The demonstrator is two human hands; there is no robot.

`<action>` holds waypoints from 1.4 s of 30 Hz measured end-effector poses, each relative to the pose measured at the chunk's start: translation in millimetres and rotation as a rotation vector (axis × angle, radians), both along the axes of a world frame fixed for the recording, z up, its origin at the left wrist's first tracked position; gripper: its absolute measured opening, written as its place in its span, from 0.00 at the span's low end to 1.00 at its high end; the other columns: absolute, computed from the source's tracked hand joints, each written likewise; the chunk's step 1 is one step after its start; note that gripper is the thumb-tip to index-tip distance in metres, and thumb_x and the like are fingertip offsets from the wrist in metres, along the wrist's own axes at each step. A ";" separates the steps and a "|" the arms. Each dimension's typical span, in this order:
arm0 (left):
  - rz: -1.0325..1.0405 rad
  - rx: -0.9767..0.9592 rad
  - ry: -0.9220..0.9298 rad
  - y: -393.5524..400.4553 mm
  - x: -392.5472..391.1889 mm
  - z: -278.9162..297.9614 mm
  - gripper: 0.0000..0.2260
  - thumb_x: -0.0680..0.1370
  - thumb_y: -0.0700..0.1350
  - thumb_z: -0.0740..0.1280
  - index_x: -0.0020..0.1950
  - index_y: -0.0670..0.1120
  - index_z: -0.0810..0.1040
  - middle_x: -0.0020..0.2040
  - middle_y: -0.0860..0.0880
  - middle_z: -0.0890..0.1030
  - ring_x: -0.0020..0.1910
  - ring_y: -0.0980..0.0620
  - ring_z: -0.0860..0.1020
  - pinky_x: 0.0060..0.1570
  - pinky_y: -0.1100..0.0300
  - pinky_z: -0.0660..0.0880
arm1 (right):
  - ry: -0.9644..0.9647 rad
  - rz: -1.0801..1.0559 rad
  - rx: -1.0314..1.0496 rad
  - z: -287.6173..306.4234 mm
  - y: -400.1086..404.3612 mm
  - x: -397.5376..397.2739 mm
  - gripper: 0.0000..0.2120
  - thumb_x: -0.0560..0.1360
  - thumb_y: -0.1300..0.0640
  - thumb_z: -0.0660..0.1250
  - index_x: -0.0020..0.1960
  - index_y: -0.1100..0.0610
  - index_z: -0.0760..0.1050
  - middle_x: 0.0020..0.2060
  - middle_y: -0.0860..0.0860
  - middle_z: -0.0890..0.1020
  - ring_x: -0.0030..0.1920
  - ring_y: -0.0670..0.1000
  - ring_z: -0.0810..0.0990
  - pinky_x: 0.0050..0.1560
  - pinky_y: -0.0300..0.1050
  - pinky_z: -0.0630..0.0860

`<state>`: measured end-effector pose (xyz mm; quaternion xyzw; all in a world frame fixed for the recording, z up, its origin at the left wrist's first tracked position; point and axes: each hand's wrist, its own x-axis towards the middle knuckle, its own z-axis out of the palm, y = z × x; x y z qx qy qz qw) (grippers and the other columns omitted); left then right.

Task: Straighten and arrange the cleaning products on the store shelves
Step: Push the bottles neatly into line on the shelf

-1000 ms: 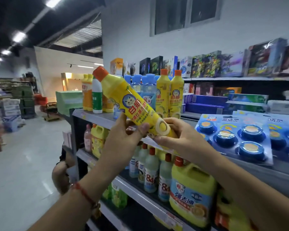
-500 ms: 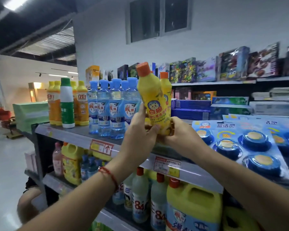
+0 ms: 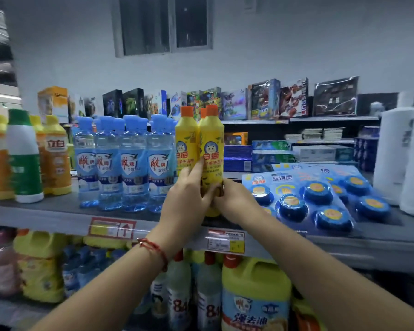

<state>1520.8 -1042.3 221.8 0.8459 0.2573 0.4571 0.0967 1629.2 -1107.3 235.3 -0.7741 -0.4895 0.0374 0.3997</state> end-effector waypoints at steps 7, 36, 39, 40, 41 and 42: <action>0.023 0.206 0.182 8.2 -21.2 -14.7 0.22 0.82 0.51 0.65 0.74 0.44 0.74 0.62 0.43 0.79 0.53 0.39 0.82 0.45 0.46 0.80 | -0.044 -0.111 0.033 -5.2 -5.1 -20.0 0.06 0.78 0.54 0.63 0.53 0.52 0.74 0.47 0.52 0.82 0.50 0.58 0.80 0.48 0.50 0.76; -0.436 0.530 0.697 -363.5 164.5 55.4 0.36 0.80 0.68 0.56 0.83 0.53 0.53 0.81 0.45 0.60 0.77 0.44 0.65 0.73 0.48 0.66 | -0.476 -0.598 -0.425 27.5 -532.2 121.4 0.37 0.79 0.39 0.65 0.82 0.49 0.53 0.81 0.47 0.59 0.79 0.48 0.57 0.78 0.45 0.56; -0.466 0.541 0.666 -410.6 203.6 59.3 0.37 0.80 0.69 0.56 0.83 0.52 0.52 0.81 0.45 0.59 0.78 0.44 0.63 0.74 0.48 0.65 | -0.468 -0.644 -0.416 36.2 -586.7 146.0 0.37 0.79 0.40 0.65 0.81 0.48 0.55 0.80 0.46 0.60 0.78 0.48 0.60 0.76 0.45 0.58; -0.464 0.545 0.657 -422.7 215.1 61.8 0.37 0.80 0.68 0.56 0.83 0.52 0.51 0.81 0.44 0.60 0.78 0.44 0.63 0.74 0.47 0.65 | -0.468 -0.650 -0.410 40.8 -599.4 155.1 0.36 0.79 0.40 0.66 0.81 0.48 0.55 0.80 0.46 0.61 0.78 0.47 0.61 0.76 0.45 0.59; -0.454 0.548 0.652 -432.7 226.4 64.8 0.37 0.81 0.68 0.57 0.83 0.52 0.51 0.81 0.43 0.60 0.78 0.43 0.63 0.75 0.47 0.65 | -0.471 -0.651 -0.405 45.9 -609.1 164.7 0.36 0.79 0.40 0.66 0.81 0.48 0.56 0.79 0.46 0.62 0.78 0.47 0.62 0.76 0.45 0.60; -0.439 0.556 0.647 -440.8 236.8 68.6 0.37 0.81 0.68 0.57 0.83 0.52 0.51 0.81 0.43 0.59 0.78 0.42 0.63 0.75 0.46 0.64 | -0.475 -0.649 -0.400 51.8 -615.7 174.4 0.36 0.79 0.40 0.66 0.81 0.49 0.56 0.79 0.46 0.62 0.77 0.47 0.63 0.75 0.45 0.61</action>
